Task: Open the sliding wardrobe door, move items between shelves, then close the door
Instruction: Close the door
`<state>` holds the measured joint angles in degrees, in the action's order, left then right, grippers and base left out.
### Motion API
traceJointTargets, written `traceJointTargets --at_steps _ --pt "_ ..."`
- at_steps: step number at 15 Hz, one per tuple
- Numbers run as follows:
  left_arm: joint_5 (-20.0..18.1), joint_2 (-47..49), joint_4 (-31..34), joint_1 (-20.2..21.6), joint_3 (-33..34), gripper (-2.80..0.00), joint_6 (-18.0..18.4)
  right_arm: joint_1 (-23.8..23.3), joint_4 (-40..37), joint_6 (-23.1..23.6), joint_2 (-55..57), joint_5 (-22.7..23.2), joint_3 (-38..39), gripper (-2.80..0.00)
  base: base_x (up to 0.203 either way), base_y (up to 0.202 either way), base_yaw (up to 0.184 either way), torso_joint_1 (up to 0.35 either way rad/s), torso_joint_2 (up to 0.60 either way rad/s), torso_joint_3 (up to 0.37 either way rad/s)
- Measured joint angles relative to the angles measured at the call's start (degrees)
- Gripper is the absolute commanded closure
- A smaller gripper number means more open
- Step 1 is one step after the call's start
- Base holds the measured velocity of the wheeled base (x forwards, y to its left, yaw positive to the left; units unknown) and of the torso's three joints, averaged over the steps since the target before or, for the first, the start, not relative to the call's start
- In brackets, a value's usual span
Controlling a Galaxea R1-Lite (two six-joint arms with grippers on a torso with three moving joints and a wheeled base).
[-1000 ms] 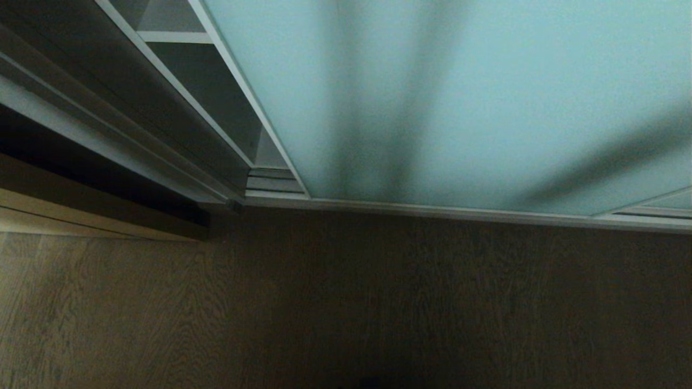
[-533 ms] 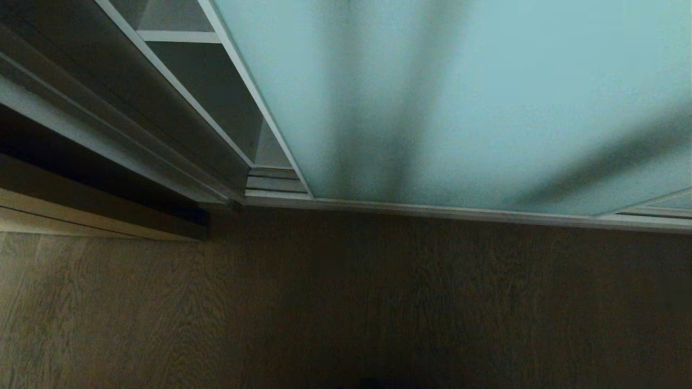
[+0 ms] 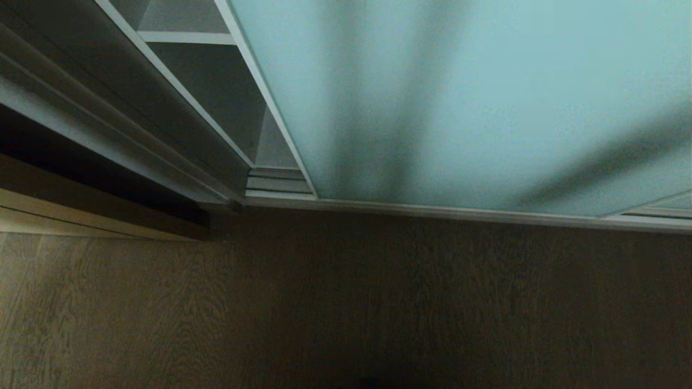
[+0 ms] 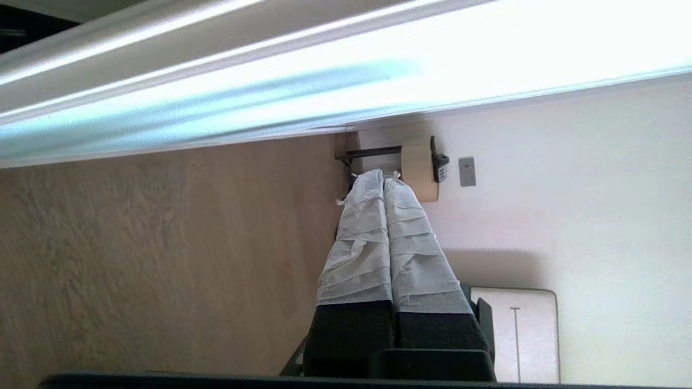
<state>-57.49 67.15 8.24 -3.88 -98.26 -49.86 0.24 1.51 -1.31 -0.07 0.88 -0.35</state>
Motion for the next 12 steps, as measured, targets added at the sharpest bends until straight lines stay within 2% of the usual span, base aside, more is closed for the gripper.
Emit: traceJointTargets --at_steps 2,5,8,12 --pt "1.76 0.14 -0.06 0.00 0.02 0.00 0.15 0.00 0.02 -0.01 0.00 -0.02 0.00 0.00 0.000 0.000 0.000 0.000 0.00 0.000" --pt "8.47 0.66 -0.01 0.09 -0.37 0.00 3.34 0.00 0.05 -0.01 0.00 -0.04 0.00 0.00 0.000 0.000 0.000 0.000 0.00 0.000" --pt "8.69 0.66 0.00 0.09 1.09 0.00 9.31 0.00 0.02 -0.01 0.00 -0.02 0.00 0.00 0.000 0.000 0.000 0.000 0.00 0.000" --pt "7.91 -1.92 -0.23 -0.02 3.17 0.00 10.53 0.00 0.02 0.00 0.00 -0.02 0.00 0.00 0.000 0.000 0.000 0.000 0.00 0.000"
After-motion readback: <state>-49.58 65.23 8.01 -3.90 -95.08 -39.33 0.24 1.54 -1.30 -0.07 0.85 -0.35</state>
